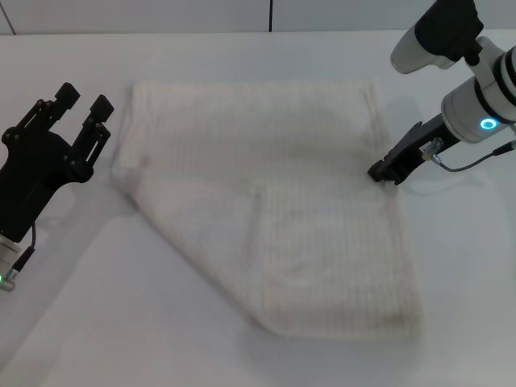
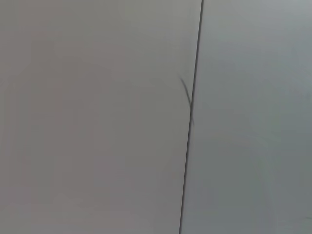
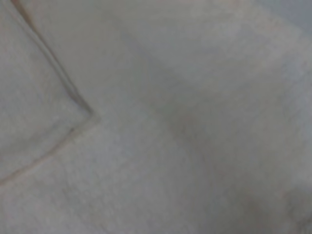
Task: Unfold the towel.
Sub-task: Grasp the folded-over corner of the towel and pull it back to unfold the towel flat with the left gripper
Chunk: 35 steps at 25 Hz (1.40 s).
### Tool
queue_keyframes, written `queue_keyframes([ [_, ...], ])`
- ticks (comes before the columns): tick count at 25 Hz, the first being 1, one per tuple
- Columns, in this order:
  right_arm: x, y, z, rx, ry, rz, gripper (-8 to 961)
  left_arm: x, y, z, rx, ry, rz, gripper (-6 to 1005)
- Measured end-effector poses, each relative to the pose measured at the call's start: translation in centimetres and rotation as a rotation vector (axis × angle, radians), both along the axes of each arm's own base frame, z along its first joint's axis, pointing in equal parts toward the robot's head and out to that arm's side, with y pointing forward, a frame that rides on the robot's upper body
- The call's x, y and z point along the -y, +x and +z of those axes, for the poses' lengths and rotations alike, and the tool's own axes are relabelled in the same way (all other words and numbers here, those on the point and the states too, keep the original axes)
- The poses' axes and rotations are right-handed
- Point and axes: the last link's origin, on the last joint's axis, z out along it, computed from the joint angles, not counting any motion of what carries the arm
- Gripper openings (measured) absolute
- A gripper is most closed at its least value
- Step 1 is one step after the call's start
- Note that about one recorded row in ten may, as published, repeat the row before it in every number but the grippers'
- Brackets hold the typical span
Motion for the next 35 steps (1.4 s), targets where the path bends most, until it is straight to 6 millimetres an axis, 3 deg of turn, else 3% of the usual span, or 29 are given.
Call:
queue_keyframes([
  [9,-0.1,0.1,0.0,0.001,0.007,0.001,-1,-0.1,0.3,-0.5,-0.013,-0.036,-0.020,502],
  [17,-0.1,0.0,0.0,0.001,0.009,0.004,-1,-1.4,2.2,-1.6,-0.014,-0.215,-0.114,500],
  [23,-0.2,-0.1,0.0,0.000,0.007,0.005,-1,-3.5,3.3,-3.6,-0.090,-0.444,-0.108,500],
  [35,-0.1,-0.2,-0.2,-0.001,0.004,0.006,-1,-4.3,5.0,-5.4,-0.188,-0.627,-0.152,499],
])
